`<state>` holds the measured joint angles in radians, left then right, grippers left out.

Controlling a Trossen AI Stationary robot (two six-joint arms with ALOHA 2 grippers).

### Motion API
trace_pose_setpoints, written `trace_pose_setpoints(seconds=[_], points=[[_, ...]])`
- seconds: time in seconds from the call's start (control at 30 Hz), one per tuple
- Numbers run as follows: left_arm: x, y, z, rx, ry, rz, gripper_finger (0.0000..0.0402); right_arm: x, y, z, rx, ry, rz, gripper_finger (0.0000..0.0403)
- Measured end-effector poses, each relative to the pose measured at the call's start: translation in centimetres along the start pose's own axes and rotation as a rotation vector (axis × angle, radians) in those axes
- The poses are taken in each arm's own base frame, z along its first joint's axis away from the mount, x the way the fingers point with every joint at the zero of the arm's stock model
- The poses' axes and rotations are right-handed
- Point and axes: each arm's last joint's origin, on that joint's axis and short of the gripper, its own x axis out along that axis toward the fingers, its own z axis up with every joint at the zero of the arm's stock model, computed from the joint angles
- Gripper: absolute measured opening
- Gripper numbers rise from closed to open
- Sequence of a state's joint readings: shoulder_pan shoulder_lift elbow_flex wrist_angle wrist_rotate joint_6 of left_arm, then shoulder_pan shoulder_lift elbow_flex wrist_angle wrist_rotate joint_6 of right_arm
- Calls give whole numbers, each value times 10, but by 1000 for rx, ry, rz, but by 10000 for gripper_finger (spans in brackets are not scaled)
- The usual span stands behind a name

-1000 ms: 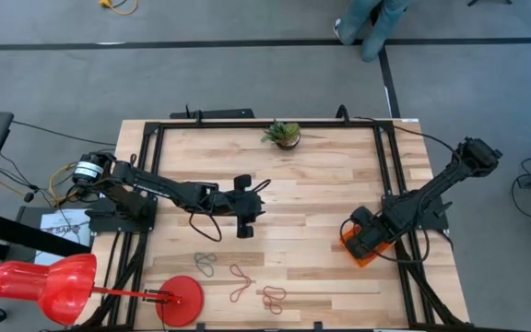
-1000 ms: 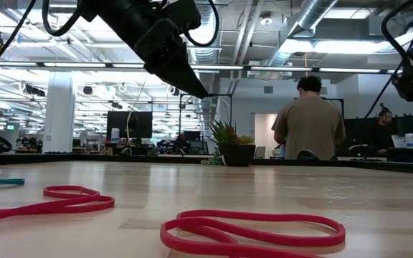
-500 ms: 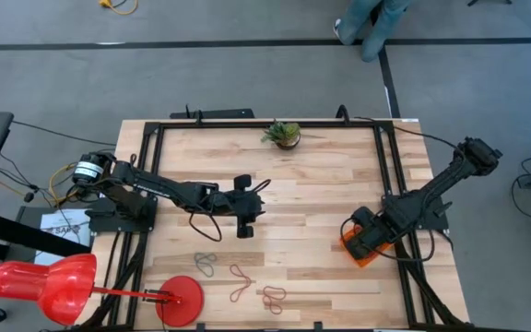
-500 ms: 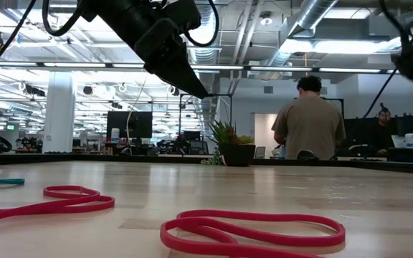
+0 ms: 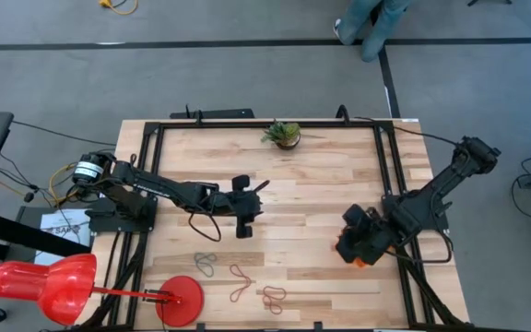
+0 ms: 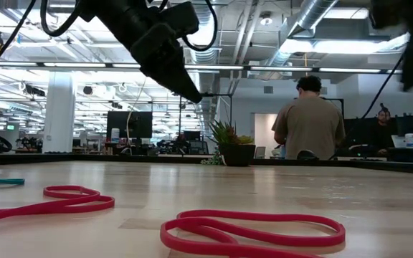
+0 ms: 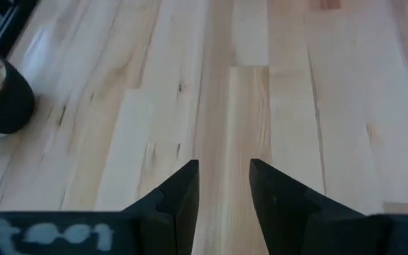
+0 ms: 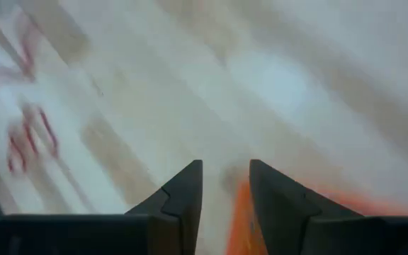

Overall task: Pick and place rubber bands into bin
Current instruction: Put the blue rubber band into the orange basket

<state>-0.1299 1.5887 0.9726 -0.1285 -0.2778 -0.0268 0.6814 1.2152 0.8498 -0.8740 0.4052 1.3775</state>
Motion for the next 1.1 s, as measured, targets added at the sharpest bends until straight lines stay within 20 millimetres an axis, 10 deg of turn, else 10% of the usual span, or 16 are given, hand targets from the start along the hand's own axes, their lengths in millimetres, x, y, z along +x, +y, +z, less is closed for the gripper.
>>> trace_pose_setpoints(seconds=[0.27, 0.77, 1.1], points=[[-10, 2, -11, -76, 123, 73, 116, 0, 13, 14, -226, -338, 31, 112], [-98, -28, -3, -185, 42, -174, 116, -25, 41, 54, -462, -460, 158, 112], [-81, -72, -32, -249, 359, -335, 116, -19, 37, 69, -427, -432, 167, 112]])
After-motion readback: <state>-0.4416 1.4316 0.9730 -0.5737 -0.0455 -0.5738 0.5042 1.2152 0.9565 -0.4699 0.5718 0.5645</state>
